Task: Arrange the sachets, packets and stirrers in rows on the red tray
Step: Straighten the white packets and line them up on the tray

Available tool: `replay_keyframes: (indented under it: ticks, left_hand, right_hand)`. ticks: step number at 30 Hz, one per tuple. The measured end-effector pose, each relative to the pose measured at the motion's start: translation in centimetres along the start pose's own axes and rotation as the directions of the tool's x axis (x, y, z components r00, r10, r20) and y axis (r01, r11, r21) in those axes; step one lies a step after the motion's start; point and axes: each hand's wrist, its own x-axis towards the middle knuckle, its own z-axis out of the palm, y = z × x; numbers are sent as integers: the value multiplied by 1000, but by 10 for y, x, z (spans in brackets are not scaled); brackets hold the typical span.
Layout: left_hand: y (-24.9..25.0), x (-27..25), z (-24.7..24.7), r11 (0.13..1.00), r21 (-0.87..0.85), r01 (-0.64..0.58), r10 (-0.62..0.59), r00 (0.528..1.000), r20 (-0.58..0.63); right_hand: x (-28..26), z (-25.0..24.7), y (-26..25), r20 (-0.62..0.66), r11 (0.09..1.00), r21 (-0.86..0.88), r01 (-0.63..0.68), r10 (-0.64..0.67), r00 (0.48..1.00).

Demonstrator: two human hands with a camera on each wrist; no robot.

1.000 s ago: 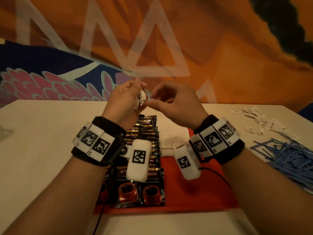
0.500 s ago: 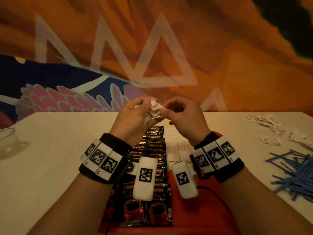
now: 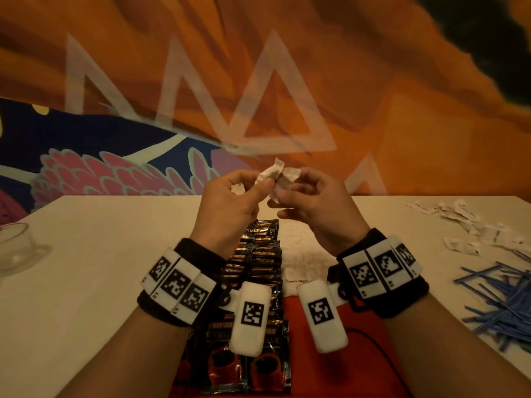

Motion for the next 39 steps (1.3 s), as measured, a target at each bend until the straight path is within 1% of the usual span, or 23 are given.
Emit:
replay_keyframes:
  ticks: [3,5,7,8,11,13,16,21,23,25,27,30,33,36,38,39]
  left_hand:
    - [-1,0,-2,997,73,-19,17,999,30]
    - [-1,0,-2,991,128,-35,27,998,64]
    - [-1,0,-2,995,94,-35,29,998,64]
    - [-1,1,-2,998,56,-30,27,998,55]
    - [0,1,-1,1000,-18,-12,12,1000,19]
    - [0,1,-1,999,-42,3,-3,1000,3]
    - [-1,2,-2,999,-50,6,-6,1000,0]
    - [-2,2,-1,994,-107,16,-18,1000,-21]
    - [-1,2,-1,991,-130,25,-26,1000,-8]
    - [1,1,-1,989,-140,39,-37,999,12]
    - [2,1,-2,987,-151,47,-46,999,10]
    - [0,1,-2,997,-79,14,-16,1000,-15]
    - [-2,2,-1,997,68,-48,50,998,-29]
    - [-1,1,0,971,218,-100,110,993,-38]
    - [1,1,0,959,261,-111,126,991,-45]
    - [2,1,0,961,256,-102,118,992,-48]
  right_hand:
    - [0,-4,-1,15,993,-116,23,-22,1000]
    - [0,-5,-2,-9,989,-135,67,-69,998]
    - [0,-5,-4,-61,993,-96,69,-75,995]
    - [1,-5,-5,-83,997,-57,45,-50,995]
    - [2,-5,-5,-89,1000,16,4,-3,996]
    - [2,-6,-4,-68,1000,-9,26,-27,997]
    - [2,-8,-3,-15,989,-129,79,-82,997]
    - [2,-10,-2,-69,977,-162,141,-154,986]
    - [2,-12,-3,-58,987,-108,121,-127,990]
    - [3,-14,-4,-20,996,-67,55,-56,998]
    - [3,-17,-4,15,991,-129,21,-19,1000]
    - [2,-18,-6,48,985,-175,-2,11,999]
    - [1,-20,-7,70,982,-187,-35,49,996]
    - [-3,-25,-7,74,966,-252,-55,76,994]
    - [-7,-32,-8,84,945,-313,-90,122,989]
    - [-9,-36,-8,89,930,-351,-112,152,984]
